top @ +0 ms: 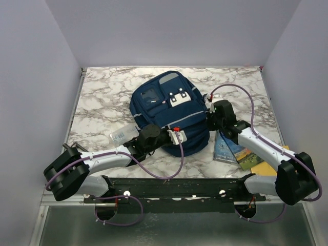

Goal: Pack the student bag
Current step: Zip the student bag at the center of the board.

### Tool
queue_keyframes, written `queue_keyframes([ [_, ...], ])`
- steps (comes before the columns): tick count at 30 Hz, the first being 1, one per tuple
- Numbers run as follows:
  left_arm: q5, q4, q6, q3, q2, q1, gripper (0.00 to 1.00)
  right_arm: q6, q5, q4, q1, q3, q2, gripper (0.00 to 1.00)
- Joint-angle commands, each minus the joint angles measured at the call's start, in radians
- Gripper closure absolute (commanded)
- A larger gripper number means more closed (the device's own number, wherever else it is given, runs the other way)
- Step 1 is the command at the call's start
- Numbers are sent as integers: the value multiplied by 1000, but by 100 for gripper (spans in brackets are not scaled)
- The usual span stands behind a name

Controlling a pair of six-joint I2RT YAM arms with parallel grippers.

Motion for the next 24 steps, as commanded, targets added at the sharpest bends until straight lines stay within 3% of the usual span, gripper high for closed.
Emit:
queue_keyframes([
  [1, -49, 55, 8, -4, -63, 13, 100, 102, 510, -54, -32, 17, 27, 93],
  [3, -49, 56, 5, 0, -63, 12, 100, 128, 555, -82, -31, 36, 31, 56],
  [5, -51, 57, 7, 2, -61, 13, 100, 158, 569, -106, -31, 52, 25, 37],
  [6, -51, 57, 7, 3, -59, 13, 100, 175, 561, -123, -33, 59, 17, 34],
  [10, -47, 57, 2, 5, -58, 13, 100, 337, 469, -238, -32, 110, -28, 29],
  [14, -41, 58, -2, 10, -62, 13, 100, 595, 137, -298, -33, 139, -74, 28],
  [17, -33, 57, -7, 15, -61, 13, 100, 850, -36, -214, -32, 54, -136, 28],
  [21, -26, 57, -11, 22, -60, 11, 100, 1205, -52, -130, -32, -50, -190, 29],
  [24, -26, 57, -12, 28, -54, 7, 100, 1288, 24, -95, -32, -66, -193, 29],
])
